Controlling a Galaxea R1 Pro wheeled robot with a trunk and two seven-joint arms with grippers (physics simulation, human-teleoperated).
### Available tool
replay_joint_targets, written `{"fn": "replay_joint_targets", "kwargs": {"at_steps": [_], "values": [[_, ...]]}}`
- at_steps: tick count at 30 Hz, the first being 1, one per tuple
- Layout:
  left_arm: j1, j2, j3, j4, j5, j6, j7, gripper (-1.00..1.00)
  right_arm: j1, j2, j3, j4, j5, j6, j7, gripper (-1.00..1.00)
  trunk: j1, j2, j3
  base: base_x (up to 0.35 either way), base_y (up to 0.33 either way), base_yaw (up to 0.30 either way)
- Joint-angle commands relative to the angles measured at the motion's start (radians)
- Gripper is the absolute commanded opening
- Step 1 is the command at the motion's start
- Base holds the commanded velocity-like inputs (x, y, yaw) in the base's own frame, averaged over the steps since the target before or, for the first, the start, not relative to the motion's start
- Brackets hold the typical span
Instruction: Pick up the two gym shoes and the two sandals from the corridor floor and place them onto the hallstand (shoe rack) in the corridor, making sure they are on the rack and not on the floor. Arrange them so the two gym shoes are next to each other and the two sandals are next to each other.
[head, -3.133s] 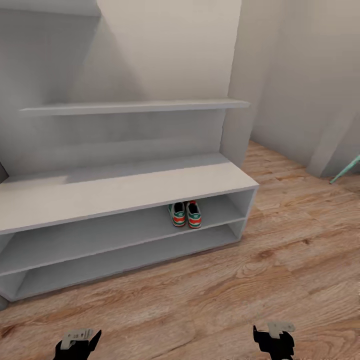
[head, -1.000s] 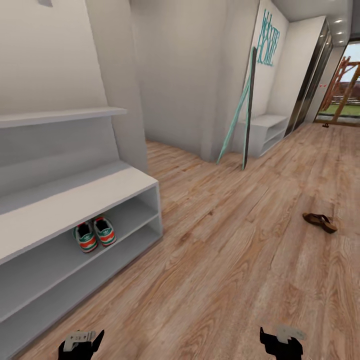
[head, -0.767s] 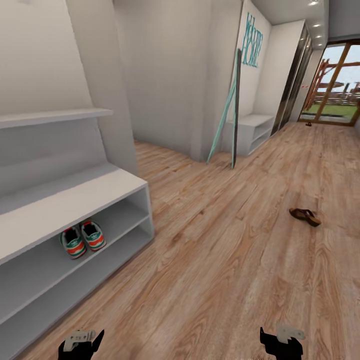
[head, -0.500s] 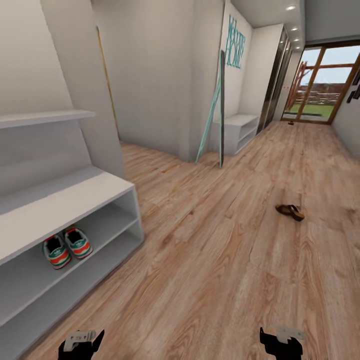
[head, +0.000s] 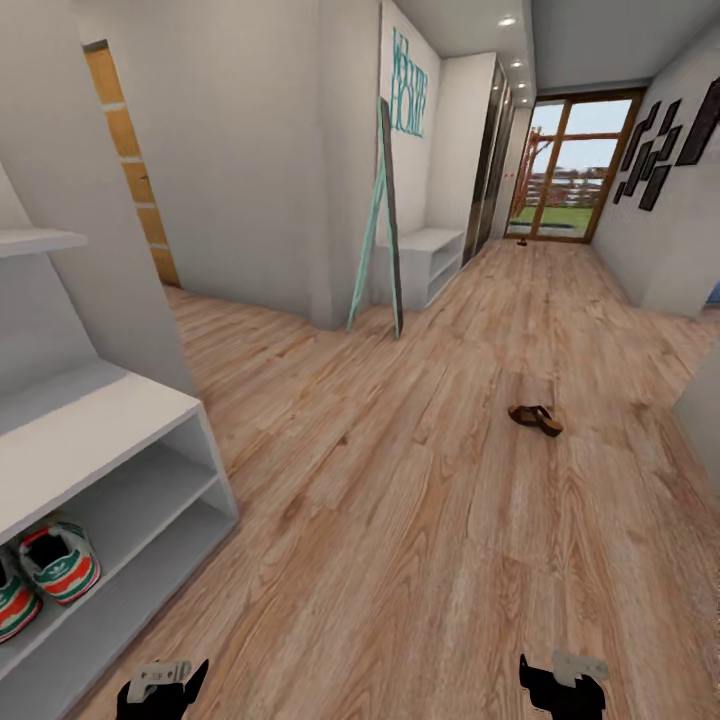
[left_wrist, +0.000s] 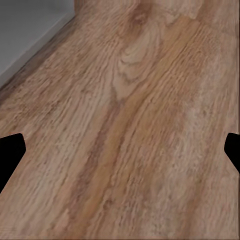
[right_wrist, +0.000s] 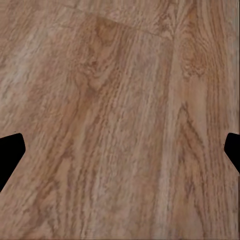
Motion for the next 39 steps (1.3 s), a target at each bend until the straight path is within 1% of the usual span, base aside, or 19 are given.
{"fn": "replay_joint_targets", "kwargs": {"at_steps": [1,31,39], "values": [[0.0,0.0,0.003,0.001,0.01,0.001,-0.01,1.0,-0.001,0.0,-0.002,0.001,-0.008,-0.005,0.004,1.0,0.0,0.0,-0.001,0.335,0.0,-0.293],[0.0,0.001,0.004,0.001,0.012,0.0,-0.01,1.0,-0.001,0.002,-0.002,0.001,-0.008,-0.005,0.004,1.0,0.0,0.0,-0.001,0.336,0.0,-0.291],[0.0,0.001,0.004,0.001,0.012,0.0,-0.01,1.0,-0.001,0.003,-0.002,0.001,-0.008,-0.006,0.004,1.0,0.0,0.0,-0.001,0.337,0.0,-0.179]]}}
